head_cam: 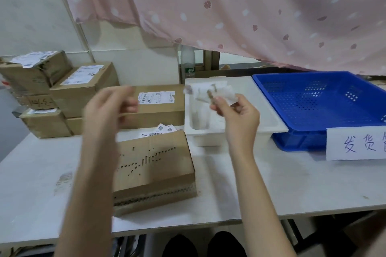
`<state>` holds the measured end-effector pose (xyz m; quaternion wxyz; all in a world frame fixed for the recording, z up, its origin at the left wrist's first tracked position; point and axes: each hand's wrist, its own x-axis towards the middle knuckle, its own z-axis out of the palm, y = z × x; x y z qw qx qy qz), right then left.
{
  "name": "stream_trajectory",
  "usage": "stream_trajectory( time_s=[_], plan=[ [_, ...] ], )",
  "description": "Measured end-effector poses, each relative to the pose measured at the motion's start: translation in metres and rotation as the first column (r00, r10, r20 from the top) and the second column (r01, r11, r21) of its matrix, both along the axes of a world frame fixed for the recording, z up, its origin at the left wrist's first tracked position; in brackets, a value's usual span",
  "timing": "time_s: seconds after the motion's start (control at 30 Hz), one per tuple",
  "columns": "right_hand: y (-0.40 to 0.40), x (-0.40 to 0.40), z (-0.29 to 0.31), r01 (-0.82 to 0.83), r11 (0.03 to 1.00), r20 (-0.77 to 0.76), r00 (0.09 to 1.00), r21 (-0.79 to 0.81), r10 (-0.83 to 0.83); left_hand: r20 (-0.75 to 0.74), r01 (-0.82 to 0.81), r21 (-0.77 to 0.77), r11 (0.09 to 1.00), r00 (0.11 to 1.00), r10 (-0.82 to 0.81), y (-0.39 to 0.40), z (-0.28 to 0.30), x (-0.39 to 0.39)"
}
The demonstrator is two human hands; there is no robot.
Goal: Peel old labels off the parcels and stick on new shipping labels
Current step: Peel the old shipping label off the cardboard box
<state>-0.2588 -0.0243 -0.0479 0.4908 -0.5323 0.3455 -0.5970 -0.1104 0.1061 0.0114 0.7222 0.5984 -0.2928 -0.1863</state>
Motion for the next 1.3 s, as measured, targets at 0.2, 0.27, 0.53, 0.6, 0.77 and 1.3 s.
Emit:
stream_trajectory(
  time_s=[0.2,0.27,0.53,0.6,0.77,1.3],
  plan=[
    [-0.053,-0.045,0.012,0.292,0.950,-0.142,0.941,-0.108,-0.306,-0.785,0.473,-0.060,0.879,0.522,-0.335,-0.083,-0.043,-0.128],
    [-0.066,-0.054,0.008,0.276,0.955,-0.197,0.935,-0.112,-0.294,-0.856,0.396,-0.020,0.918,0.468,-0.221,-0.099,-0.071,-0.144],
    [-0.085,-0.038,-0.011,0.164,0.981,-0.434,0.880,-0.105,-0.194,-0.649,0.076,0.221,0.972,0.756,0.088,-0.131,-0.118,-0.141],
    [-0.086,-0.029,-0.016,0.104,0.982,-0.495,0.852,-0.159,-0.171,-0.613,0.058,0.210,0.976,0.786,0.085,-0.134,-0.122,-0.135],
    [-0.093,-0.005,-0.033,-0.046,0.992,-0.662,0.748,-0.121,-0.046,-0.609,0.064,0.138,0.988,0.792,0.034,-0.137,-0.121,-0.132],
    [-0.107,0.015,-0.045,-0.029,0.980,-0.945,0.260,0.196,0.197,-0.651,0.098,0.081,0.992,0.759,-0.022,-0.134,-0.120,-0.127]
  ],
)
